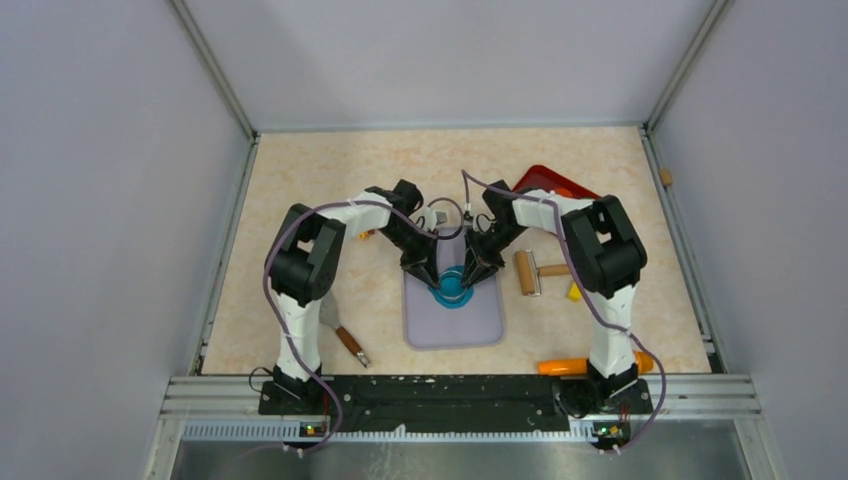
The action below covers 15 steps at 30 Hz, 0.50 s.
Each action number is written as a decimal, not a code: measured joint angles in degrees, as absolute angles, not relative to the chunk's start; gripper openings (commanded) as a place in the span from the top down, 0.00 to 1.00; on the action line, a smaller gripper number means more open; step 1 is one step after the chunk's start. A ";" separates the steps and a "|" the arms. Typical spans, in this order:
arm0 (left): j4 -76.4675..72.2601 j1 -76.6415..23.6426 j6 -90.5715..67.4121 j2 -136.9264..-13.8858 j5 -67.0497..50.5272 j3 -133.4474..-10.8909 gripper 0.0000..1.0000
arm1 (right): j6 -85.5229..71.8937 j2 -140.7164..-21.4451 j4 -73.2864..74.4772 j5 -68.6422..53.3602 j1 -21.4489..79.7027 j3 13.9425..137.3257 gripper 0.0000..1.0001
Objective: Roll out the dumpling wrappers from the dough
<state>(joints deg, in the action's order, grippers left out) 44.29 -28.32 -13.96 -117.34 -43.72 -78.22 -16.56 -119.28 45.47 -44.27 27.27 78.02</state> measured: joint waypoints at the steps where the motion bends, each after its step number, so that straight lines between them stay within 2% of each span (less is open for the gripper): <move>1: 45.12 -28.25 -13.80 -117.82 -43.79 -78.89 1.00 | -16.62 -118.85 44.71 -44.34 27.27 77.43 1.00; 15: 53.58 -27.94 -11.60 -123.07 -44.36 -85.89 1.00 | -20.69 -111.68 30.79 -44.01 27.46 66.50 1.00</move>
